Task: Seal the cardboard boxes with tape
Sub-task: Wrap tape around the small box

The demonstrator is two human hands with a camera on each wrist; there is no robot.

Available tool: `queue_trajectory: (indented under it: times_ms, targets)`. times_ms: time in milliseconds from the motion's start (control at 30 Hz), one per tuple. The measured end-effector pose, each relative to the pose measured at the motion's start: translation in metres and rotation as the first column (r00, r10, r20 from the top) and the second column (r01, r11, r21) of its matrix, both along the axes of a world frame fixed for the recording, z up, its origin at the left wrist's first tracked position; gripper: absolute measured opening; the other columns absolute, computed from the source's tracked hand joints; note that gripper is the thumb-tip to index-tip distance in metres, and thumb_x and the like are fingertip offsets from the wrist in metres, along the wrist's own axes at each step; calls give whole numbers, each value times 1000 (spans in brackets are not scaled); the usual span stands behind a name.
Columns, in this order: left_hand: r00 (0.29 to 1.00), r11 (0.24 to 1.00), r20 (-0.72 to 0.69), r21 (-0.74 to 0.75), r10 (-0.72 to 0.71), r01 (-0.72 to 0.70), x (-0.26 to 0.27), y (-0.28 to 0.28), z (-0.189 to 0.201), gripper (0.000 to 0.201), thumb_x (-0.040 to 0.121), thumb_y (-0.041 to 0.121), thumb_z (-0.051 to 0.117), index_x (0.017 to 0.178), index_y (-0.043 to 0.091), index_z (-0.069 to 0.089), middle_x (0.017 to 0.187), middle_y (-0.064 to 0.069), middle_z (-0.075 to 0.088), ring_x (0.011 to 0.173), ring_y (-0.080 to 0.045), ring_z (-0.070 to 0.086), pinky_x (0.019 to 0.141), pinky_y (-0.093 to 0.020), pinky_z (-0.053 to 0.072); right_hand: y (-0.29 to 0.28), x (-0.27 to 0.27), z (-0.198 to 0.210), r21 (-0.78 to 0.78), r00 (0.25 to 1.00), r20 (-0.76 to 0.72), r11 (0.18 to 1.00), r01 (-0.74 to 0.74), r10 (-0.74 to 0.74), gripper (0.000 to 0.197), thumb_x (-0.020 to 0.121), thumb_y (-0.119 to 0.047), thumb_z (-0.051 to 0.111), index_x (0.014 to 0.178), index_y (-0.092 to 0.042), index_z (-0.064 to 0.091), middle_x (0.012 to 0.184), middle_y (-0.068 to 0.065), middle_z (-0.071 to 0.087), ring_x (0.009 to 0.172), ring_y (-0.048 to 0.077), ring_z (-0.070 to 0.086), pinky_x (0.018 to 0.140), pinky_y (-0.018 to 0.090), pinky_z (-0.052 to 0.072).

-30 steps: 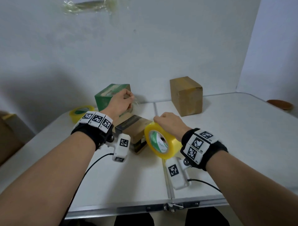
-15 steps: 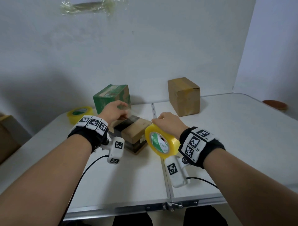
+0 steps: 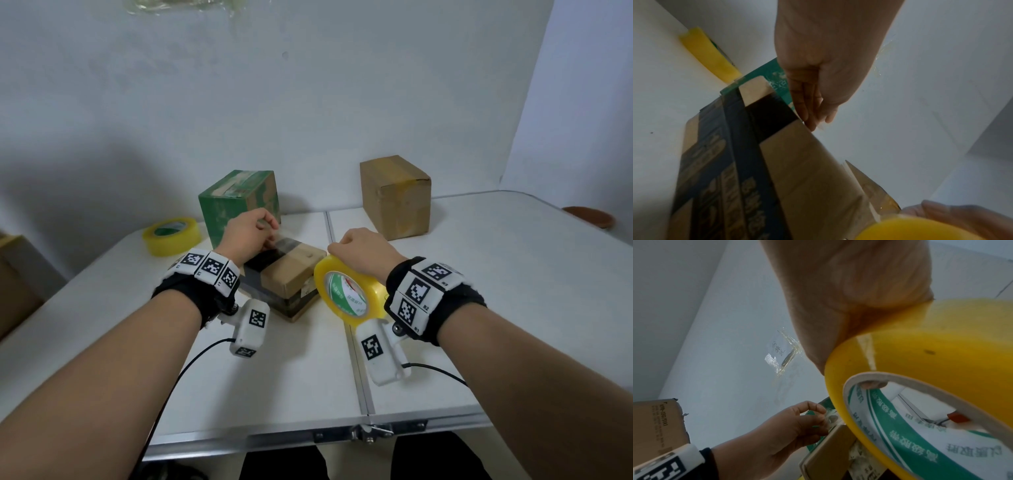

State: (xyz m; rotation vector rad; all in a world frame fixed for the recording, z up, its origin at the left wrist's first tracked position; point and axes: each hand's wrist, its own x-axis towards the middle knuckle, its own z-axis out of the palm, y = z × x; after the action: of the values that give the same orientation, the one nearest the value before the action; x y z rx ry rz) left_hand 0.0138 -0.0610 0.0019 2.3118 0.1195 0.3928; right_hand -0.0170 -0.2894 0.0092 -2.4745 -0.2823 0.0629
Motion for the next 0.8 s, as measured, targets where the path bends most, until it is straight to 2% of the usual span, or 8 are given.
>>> queue_trajectory:
  times_ms: [133,267,467,600,700,800]
  targets:
    - [1000,999,17,53,9,-9,-1,-1,0,24,90,1,52,81,20,64,77,-5,70,64,-10,67,51,-13,47,2,3,-1,-16,1000,-4,1000,0,0,39,93,-40,49,113,-8,61,114,10,63,103,27,58,80,34,44]
    - [1000,966,8,260,-18,15,-1,1,-3,21,89,8,53,84,26,64,79,6,65,77,-13,60,63,-24,43,3,6,-2,-37,1000,-22,999,-5,4,40,94,-40,48,114,-8,60,115,10,63,104,26,58,79,33,42]
    - [996,920,58,390,-70,42,-1,1,-13,14,92,10,51,96,18,62,87,0,63,85,-23,58,73,-33,46,6,10,-4,-63,1000,-21,998,-15,14,40,93,-39,48,112,-8,61,115,11,63,103,27,57,78,33,42]
    - [994,859,68,510,-90,42,1,3,-21,8,95,21,54,100,23,60,104,-4,56,92,-27,57,77,-36,48,5,11,-6,-52,1000,-11,999,-8,7,39,92,-41,47,110,-9,61,114,10,62,101,27,57,77,33,40]
    - [999,904,7,426,51,-49,2,11,-22,25,92,34,61,114,23,57,116,-10,42,96,-27,51,90,-38,46,4,10,-6,-51,1000,-9,999,3,-3,40,92,-42,47,111,-10,60,113,10,62,99,26,57,76,33,39]
    - [991,945,-44,311,126,-106,3,22,-23,22,94,16,55,115,13,56,122,-18,44,104,-34,53,91,-35,41,5,10,-7,-57,1000,-12,998,6,-6,40,91,-43,47,112,-11,60,116,9,62,97,25,55,75,32,37]
